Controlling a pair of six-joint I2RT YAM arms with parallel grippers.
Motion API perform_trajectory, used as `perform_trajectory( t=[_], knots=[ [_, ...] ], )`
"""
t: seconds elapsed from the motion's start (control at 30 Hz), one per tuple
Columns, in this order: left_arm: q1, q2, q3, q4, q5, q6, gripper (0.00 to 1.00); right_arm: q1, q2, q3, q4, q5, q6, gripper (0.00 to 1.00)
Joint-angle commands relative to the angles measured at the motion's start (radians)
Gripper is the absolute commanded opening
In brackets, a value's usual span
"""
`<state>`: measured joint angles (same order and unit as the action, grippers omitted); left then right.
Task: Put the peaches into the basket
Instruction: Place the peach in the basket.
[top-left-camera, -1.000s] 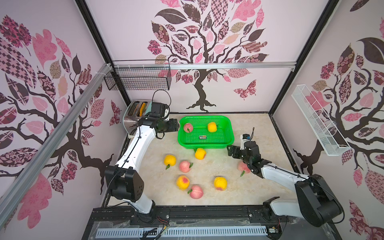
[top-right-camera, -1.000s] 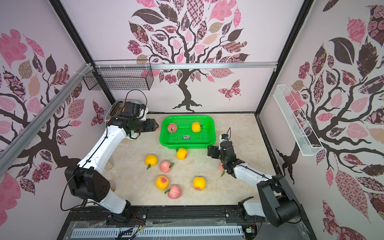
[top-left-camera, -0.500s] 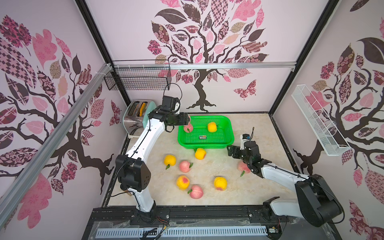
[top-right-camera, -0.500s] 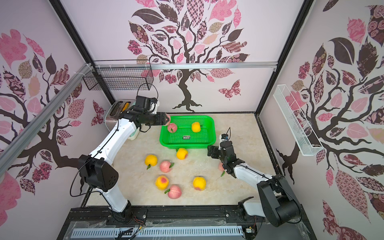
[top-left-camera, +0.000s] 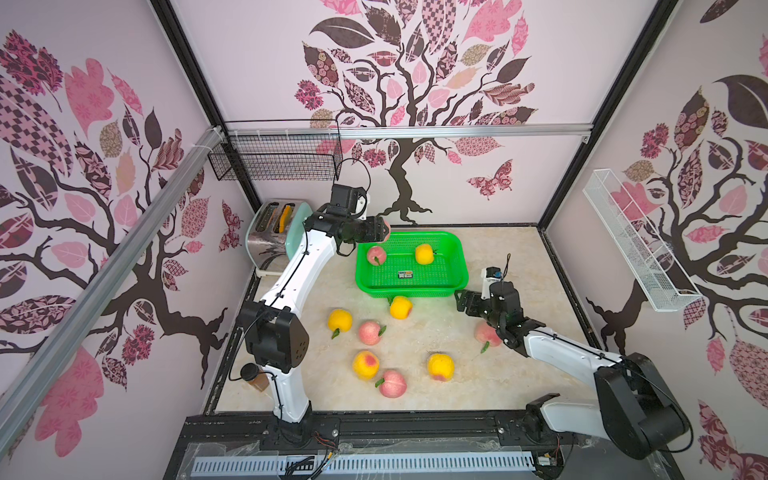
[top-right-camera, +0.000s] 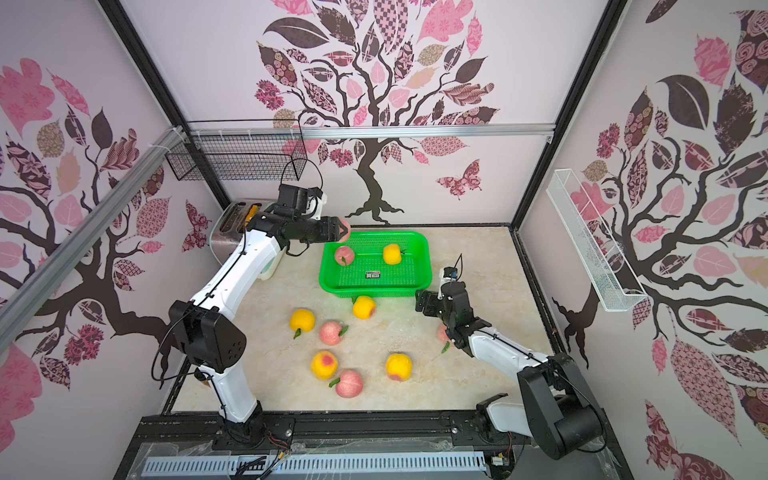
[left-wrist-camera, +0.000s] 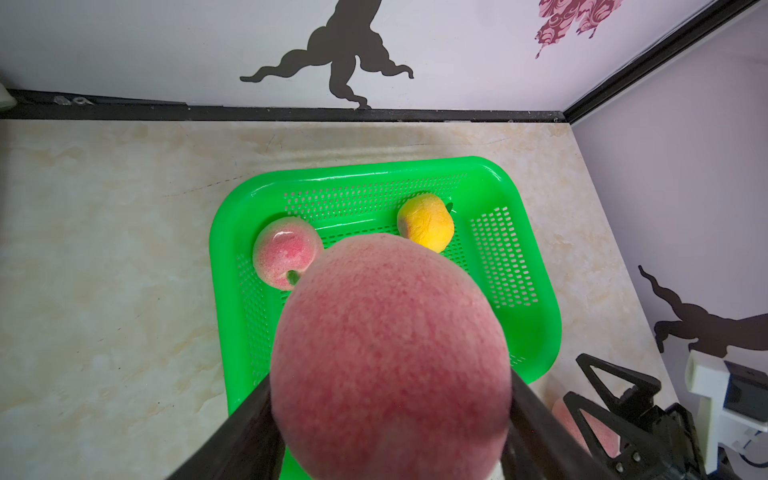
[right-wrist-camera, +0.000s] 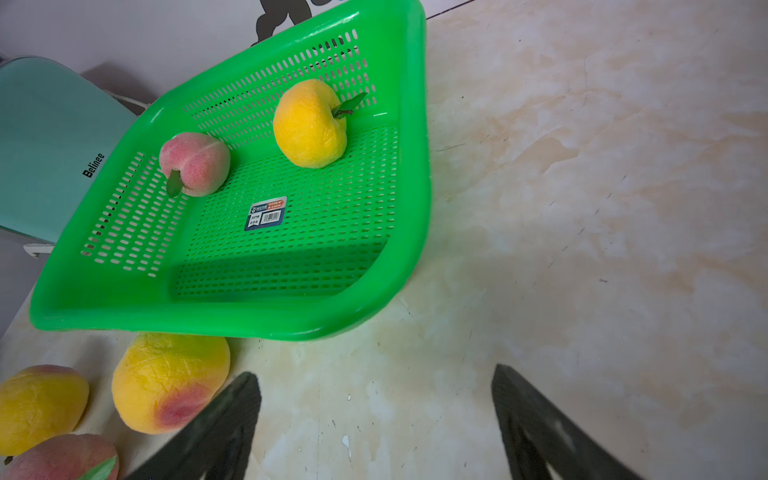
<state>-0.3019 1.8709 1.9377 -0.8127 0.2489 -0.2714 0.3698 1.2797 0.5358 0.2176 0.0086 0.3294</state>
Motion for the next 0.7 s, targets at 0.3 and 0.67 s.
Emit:
perform_trajectory(
  t=[0.3,0.67],
  knots=[
    [-0.005,0.128,0.096,0.062,0.05,-0.026,0.66,0.005,-0.012,0.042,-0.014,0.013,-0.012,0.9],
    [-0.014,0.272,0.152,0.139,0.099,-0.077,0.67,0.006,-0.037,0.036,-0.02,0.022,-0.016,0.9]
  ],
)
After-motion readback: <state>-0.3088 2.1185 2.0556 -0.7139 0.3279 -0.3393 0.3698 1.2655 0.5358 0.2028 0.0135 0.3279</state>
